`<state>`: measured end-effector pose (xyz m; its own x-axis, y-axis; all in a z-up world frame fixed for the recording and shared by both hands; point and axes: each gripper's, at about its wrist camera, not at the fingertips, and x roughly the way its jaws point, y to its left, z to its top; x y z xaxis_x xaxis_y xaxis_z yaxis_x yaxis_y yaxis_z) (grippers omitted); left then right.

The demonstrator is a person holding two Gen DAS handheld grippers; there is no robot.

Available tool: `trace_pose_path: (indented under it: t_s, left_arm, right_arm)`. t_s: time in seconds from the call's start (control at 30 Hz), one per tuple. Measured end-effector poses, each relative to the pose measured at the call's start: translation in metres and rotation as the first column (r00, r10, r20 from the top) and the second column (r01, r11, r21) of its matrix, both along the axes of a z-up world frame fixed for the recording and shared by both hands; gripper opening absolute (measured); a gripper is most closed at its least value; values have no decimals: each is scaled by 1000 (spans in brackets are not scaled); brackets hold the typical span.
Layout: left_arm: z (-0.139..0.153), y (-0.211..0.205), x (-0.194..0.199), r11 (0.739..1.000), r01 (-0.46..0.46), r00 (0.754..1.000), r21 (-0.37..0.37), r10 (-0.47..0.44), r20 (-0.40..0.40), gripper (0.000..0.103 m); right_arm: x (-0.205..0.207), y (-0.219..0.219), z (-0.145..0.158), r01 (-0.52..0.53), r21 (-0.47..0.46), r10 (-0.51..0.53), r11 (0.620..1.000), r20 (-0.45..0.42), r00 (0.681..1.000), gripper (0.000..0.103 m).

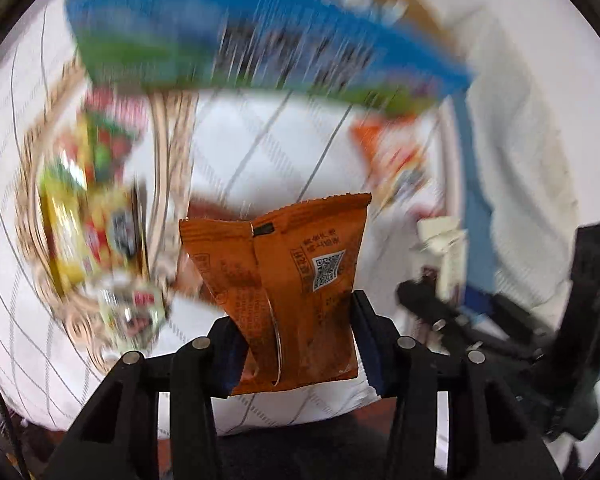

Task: Organize snacks
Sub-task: 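Carry both packs into the box and open both tools to release them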

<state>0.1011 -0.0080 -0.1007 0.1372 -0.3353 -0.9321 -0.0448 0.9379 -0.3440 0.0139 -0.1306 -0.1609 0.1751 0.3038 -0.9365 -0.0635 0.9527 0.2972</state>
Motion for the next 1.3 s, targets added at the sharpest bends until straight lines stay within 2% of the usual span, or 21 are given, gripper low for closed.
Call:
trace_pose_path:
  t_s: [0.07, 0.1, 0.13, 0.2, 0.27, 0.4, 0.47, 0.5, 0.6, 0.77, 0.97, 1.1, 1.13, 1.17, 1.2, 1.23, 1.3]
  left_arm:
    - [24, 4, 17, 1000, -5, 999, -20, 5, 40, 44]
    - [38, 8, 31, 1000, -11, 998, -27, 13, 63, 44]
    - [43, 34, 44, 1000, -14, 997, -26, 16, 78, 44]
    - [57, 49, 79, 1000, -23, 995, -8, 24, 100, 44]
    - [70, 64, 109, 999, -28, 993, 25, 25, 113, 44]
    - [75, 87, 160, 993, -35, 995, 115, 24, 102, 45]
    - [58, 106, 184, 987, -30, 998, 156, 21, 58, 45]
    - [62, 114, 181, 985, -27, 999, 169, 20, 43, 45]
    - [38, 127, 209, 978, -31, 999, 207, 39, -35, 45]
    - [8, 139, 227, 975, -33, 989, 218, 63, -132, 45]
    - [-10, 145, 225, 976, -40, 980, 214, 80, -183, 47]
    - [-16, 146, 220, 977, -31, 974, 209, 76, -212, 48]
    - [-17, 146, 219, 978, -30, 974, 206, 75, -215, 54]
    - [-18, 146, 219, 979, -30, 974, 201, 74, -216, 60]
    - [-21, 145, 219, 980, -29, 975, 195, 71, -212, 78]
    - [-20, 144, 218, 980, -27, 977, 199, 68, -203, 90]
    - [-18, 143, 217, 976, -32, 980, 214, 72, -184, 90]
  right_arm:
    - [11, 2, 23, 2, 32, -4, 999, 40, 999, 63]
    - [30, -7, 40, 1, 57, -4, 998, 63, 998, 63]
    - [40, -5, 55, -2, 77, -5, 997, 90, 996, 63]
    - [65, -8, 79, -13, 98, 0, 995, 130, 992, 63]
    - [87, 7, 95, -19, 112, 0, 993, 167, 986, 63]
    - [140, 29, 126, -39, 103, 14, 994, 235, 972, 63]
    - [171, 43, 130, -45, 110, 18, 993, 235, 972, 63]
    - [182, 50, 129, -50, 105, 24, 993, 230, 973, 63]
    - [218, 78, 115, -57, 89, 38, 994, 208, 977, 63]
    - [261, 115, 72, -70, 76, 61, 995, 123, 991, 63]
    - [272, 135, 29, -114, 59, 111, 992, 45, 993, 63]
    - [278, 140, 14, -124, 82, 125, 989, -1, 992, 66]
    - [280, 141, 9, -123, 89, 126, 988, -20, 992, 66]
    - [280, 142, 6, -124, 100, 129, 987, -44, 991, 77]
    - [283, 143, 2, -124, 109, 131, 986, -65, 989, 95]
    - [285, 144, -1, -125, 104, 133, 987, -76, 988, 100]
    - [287, 148, -3, -143, 83, 149, 986, -74, 986, 100]
